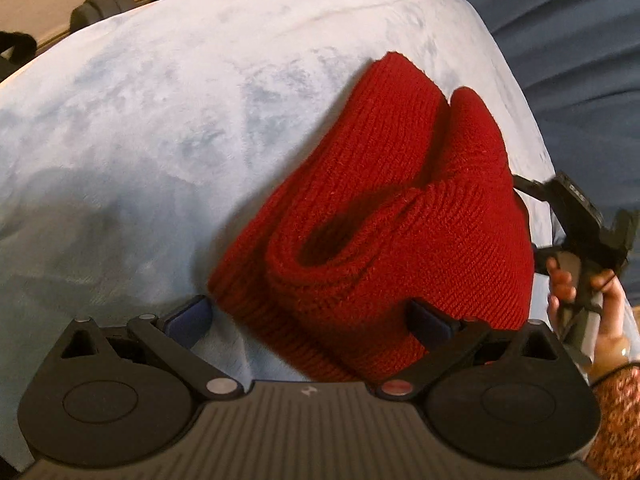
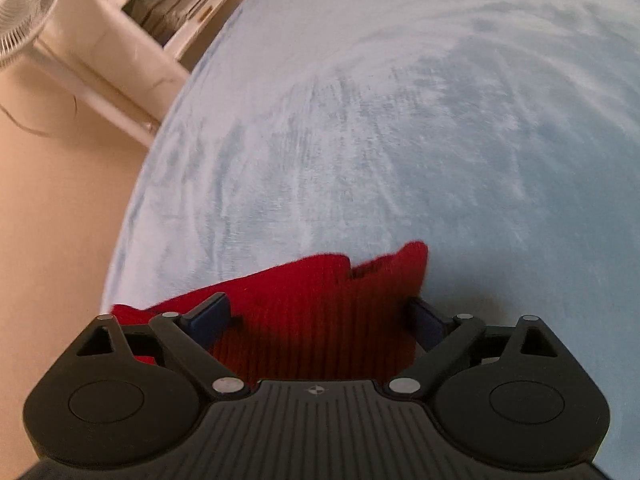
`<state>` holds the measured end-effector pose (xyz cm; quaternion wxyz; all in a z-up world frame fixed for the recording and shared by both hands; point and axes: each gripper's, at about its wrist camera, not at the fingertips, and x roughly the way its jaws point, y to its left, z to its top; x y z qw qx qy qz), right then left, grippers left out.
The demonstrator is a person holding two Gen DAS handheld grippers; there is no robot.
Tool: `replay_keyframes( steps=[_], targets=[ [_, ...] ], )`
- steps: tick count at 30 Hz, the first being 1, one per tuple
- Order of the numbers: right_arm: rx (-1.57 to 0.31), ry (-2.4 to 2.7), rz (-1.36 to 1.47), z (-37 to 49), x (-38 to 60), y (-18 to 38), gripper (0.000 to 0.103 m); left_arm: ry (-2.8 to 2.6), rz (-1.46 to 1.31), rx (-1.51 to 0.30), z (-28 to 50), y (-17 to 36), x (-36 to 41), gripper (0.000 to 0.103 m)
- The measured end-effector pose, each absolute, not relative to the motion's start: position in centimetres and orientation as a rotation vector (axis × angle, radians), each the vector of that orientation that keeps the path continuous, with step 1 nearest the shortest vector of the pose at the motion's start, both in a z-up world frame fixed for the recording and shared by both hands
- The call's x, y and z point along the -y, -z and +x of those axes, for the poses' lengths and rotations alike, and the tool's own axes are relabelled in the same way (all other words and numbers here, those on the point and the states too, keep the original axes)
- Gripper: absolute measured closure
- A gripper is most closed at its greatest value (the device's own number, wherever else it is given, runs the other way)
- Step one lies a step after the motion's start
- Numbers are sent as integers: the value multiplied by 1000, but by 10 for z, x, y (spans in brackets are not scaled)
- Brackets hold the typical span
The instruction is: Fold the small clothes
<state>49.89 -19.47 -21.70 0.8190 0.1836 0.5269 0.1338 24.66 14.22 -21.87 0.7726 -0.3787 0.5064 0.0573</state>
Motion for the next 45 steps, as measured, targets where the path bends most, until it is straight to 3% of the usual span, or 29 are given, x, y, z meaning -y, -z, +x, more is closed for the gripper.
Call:
replay_keyframes(
  steps=[1, 2, 4, 5, 7, 9, 16, 20, 22, 24, 26, 28, 31, 40, 41, 42, 43, 45],
  targets=[
    [-1125, -284, 388, 501, 196, 220, 12, -127, -832, -1096, 249, 220, -144, 0],
    [-1113, -272, 385, 499, 198, 221, 39, -138, -848, -1087, 249, 219, -146, 0],
    [-1115, -249, 349, 496, 199, 222, 68, -182, -858, -1046, 245, 212, -152, 21],
    [-1101, -251, 331, 492, 200, 219, 73, -195, -855, -1038, 244, 209, -156, 25],
    [-1081, -245, 304, 485, 201, 212, 78, -195, -831, -1032, 244, 202, -156, 37],
    [-1061, -223, 329, 478, 210, 207, 80, -172, -745, -1040, 252, 194, -152, 43],
    [-1026, -76, 564, 390, 290, 227, 84, -16, -369, -1022, 348, 165, -136, 45],
    [-988, 36, 845, 300, 323, 253, 84, 146, -175, -980, 420, 146, -94, 45],
    [-936, 48, 958, 265, 325, 263, 83, 168, -163, -980, 436, 143, -84, 37],
    [-882, 80, 1020, 247, 328, 267, 72, 138, -210, -991, 441, 144, -90, 28],
    [-868, 131, 1012, 245, 334, 263, 46, 115, -280, -974, 428, 142, -105, 17],
    [-853, 110, 986, 251, 342, 256, 38, 108, -374, -930, 412, 135, -128, 14],
    [-845, 23, 946, 266, 345, 244, 35, 149, -442, -911, 391, 129, -149, 14],
    [-981, -74, 844, 320, 324, 246, 29, 183, -429, -966, 405, 155, -117, 14],
    [-995, -75, 832, 324, 322, 247, 29, 183, -428, -966, 407, 158, -112, 15],
    [-1007, -74, 824, 324, 322, 248, 28, 184, -414, -954, 409, 159, -107, 29],
    [-1015, -71, 817, 325, 321, 249, 28, 180, -383, -944, 409, 158, -102, 57],
    [-1015, -67, 802, 326, 318, 250, 28, 150, -316, -932, 409, 155, -94, 78]
  ],
)
